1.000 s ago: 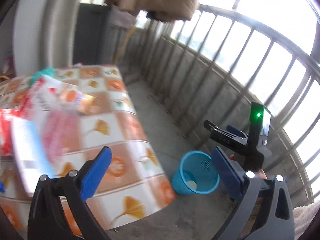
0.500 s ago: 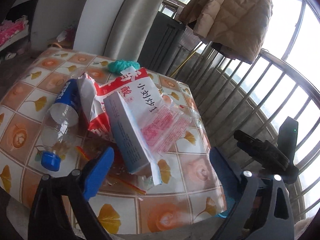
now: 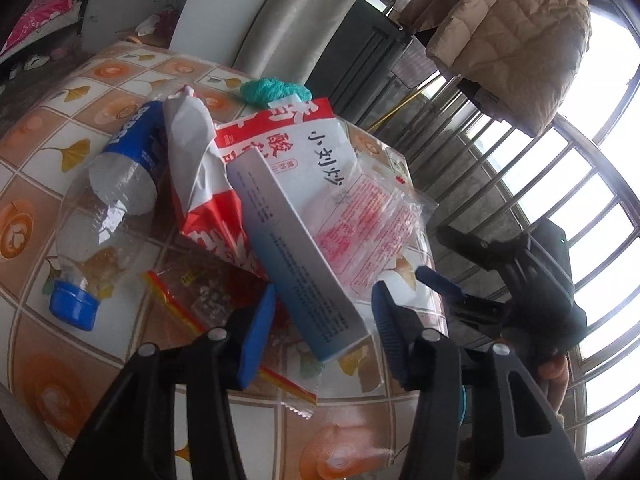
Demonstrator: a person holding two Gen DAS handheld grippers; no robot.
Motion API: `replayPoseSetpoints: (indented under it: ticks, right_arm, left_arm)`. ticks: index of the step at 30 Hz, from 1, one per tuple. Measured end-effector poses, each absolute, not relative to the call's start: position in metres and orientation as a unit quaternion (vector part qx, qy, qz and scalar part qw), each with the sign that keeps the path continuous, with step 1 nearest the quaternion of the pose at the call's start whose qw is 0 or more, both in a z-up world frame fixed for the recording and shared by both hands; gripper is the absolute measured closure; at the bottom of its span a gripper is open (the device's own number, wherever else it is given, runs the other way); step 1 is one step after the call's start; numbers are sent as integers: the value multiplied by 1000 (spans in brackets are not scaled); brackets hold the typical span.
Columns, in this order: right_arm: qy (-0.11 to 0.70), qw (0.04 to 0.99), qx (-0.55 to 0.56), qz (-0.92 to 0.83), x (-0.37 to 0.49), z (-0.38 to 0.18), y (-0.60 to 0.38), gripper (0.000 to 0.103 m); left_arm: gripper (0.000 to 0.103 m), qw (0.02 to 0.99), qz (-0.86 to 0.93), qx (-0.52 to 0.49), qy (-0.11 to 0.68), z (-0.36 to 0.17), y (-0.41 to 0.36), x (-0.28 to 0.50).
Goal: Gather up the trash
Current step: 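Return to the table and grasp the white medicine box with the left tool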
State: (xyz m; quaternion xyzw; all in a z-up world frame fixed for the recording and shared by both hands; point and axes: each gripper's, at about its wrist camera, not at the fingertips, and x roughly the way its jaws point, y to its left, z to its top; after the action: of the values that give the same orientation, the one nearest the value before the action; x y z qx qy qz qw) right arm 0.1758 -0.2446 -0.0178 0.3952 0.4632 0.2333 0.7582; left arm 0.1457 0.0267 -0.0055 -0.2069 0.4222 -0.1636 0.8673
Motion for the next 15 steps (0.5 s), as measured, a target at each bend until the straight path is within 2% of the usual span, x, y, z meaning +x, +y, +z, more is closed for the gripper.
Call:
replayPoseSetpoints:
  ticks: [6,9,12,15]
  right_arm:
    - [457,749,417,236,193,-23,-247,46]
    - [459,754,410,232,198,-23,-247,53]
    - [461,758,400,228,201,-23,-247,67]
    - [458,767,388,227,200,-22,-245,85]
  left_arm:
    - [59,860,-164,-226,428,-11,29,144]
    - [56,852,-165,-239,436,-13,30,148]
    - [54,846,-157,-247,445,-18,31,153]
    - [54,841,-155,-253,452,-24,31,155]
